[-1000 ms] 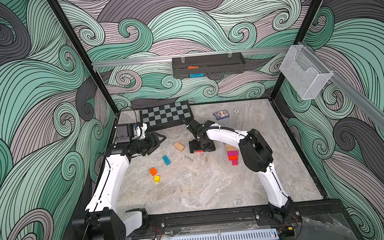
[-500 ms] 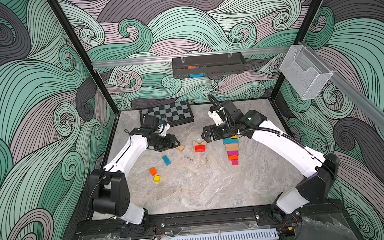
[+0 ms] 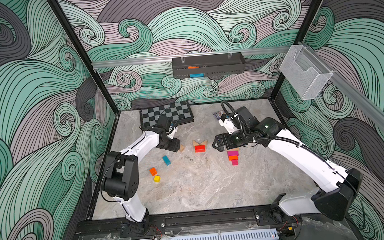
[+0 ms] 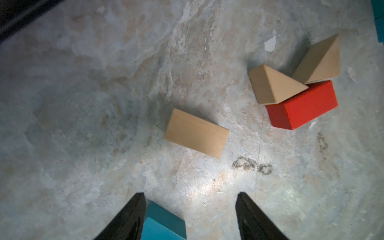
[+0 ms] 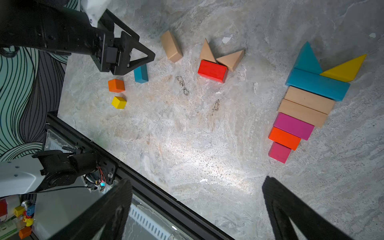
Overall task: Assemble a carrot with building blocks
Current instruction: Pick up the building block from the center of the board.
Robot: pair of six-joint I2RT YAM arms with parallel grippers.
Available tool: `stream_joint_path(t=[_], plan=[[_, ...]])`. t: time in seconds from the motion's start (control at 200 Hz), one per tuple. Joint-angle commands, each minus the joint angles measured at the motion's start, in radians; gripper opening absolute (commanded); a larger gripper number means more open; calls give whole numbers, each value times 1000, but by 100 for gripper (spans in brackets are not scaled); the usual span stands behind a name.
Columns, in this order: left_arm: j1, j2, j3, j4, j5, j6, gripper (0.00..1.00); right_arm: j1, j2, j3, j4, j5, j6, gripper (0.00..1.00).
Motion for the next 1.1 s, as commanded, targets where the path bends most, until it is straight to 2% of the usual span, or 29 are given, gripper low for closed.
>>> stream_joint_path(t=[0.0,0.145,0.5,0.76,1.096], plan=[[-20,51,55,40,-32,116,81,-21,-19,-13,-10,-44,-5,99],[-39,108,91,15,-35,178,82,-44,-19,-13,-11,-69,-17,99],[-46,173,118,48,-72,210,82,-91,-13,-17,-13,-113,-34,98],[-51,232,169,21,-52,213,82,-111,-5,-25,-13,-127,-43,99],[-56,273,207,-36,-76,191,73,-123,1,-25,-12,-130,-47,99]])
